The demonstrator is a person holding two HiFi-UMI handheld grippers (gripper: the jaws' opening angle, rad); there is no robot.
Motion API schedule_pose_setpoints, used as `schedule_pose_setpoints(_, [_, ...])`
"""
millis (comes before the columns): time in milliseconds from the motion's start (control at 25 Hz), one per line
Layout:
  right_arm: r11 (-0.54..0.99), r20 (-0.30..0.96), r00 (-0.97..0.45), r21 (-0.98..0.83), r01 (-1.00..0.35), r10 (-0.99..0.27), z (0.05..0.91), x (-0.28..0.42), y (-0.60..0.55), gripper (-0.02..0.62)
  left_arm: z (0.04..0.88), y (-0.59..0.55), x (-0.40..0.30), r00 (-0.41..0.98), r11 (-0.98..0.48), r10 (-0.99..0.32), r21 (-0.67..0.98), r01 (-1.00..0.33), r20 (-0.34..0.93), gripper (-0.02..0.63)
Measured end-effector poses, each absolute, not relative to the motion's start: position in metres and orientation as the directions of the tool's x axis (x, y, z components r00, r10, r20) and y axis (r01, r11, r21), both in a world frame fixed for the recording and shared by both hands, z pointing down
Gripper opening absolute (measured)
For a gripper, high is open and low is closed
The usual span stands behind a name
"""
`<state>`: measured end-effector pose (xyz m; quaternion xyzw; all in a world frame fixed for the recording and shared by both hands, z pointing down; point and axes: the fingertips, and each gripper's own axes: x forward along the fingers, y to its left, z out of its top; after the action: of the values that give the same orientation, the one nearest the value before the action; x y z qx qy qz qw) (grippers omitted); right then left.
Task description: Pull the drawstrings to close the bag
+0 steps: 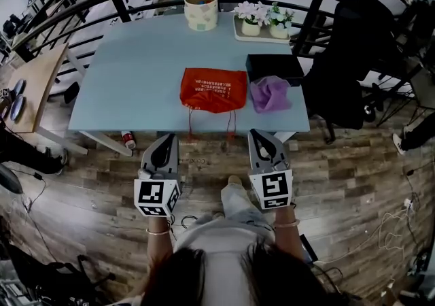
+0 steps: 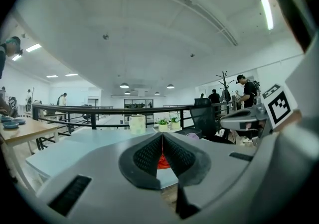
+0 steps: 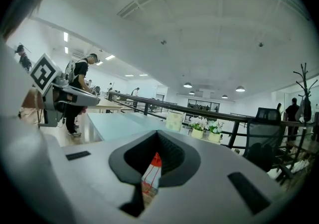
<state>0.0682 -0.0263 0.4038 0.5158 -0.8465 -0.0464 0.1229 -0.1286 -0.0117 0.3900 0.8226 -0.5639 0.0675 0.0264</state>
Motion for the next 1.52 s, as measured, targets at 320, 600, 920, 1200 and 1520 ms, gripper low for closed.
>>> schedule_pose_setpoints(320, [0.447, 0.108, -0.434, 0.191, -0.874, -0.894, 0.387, 0.066, 0.009, 0.025, 0.378, 0.025, -0.129, 0.368, -0.374, -0.923, -0.038, -0.927, 0.108, 0.017])
schedule_pose_setpoints(600, [0.441, 0.061, -0.437, 0.145, -0.886, -0.897, 0.372, 0.067, 0.036, 0.025, 0.371, 0.051, -0.128, 0.375, -0.38, -0.922, -0.045, -0.924, 0.094, 0.017])
schedule_pose_setpoints(920, [0.445, 0.064, -0.441, 0.149, -0.883, -0.895, 0.369, 0.063, 0.06, 0.025, 0.365, 0.076, -0.121, 0.397, -0.402, -0.914, -0.048, -0.914, 0.085, 0.017])
schedule_pose_setpoints(1200, [0.453, 0.076, -0.447, 0.137, -0.881, -0.891, 0.365, 0.061, 0.076, 0.025, 0.363, 0.093, -0.12, 0.406, -0.41, -0.909, -0.031, -0.911, 0.09, 0.017])
schedule_pose_setpoints(1520, [0.442, 0.1, -0.431, 0.155, -0.884, -0.897, 0.362, 0.059, 0.087, 0.025, 0.359, 0.105, -0.115, 0.427, -0.429, -0.901, -0.015, -0.903, 0.075, 0.016])
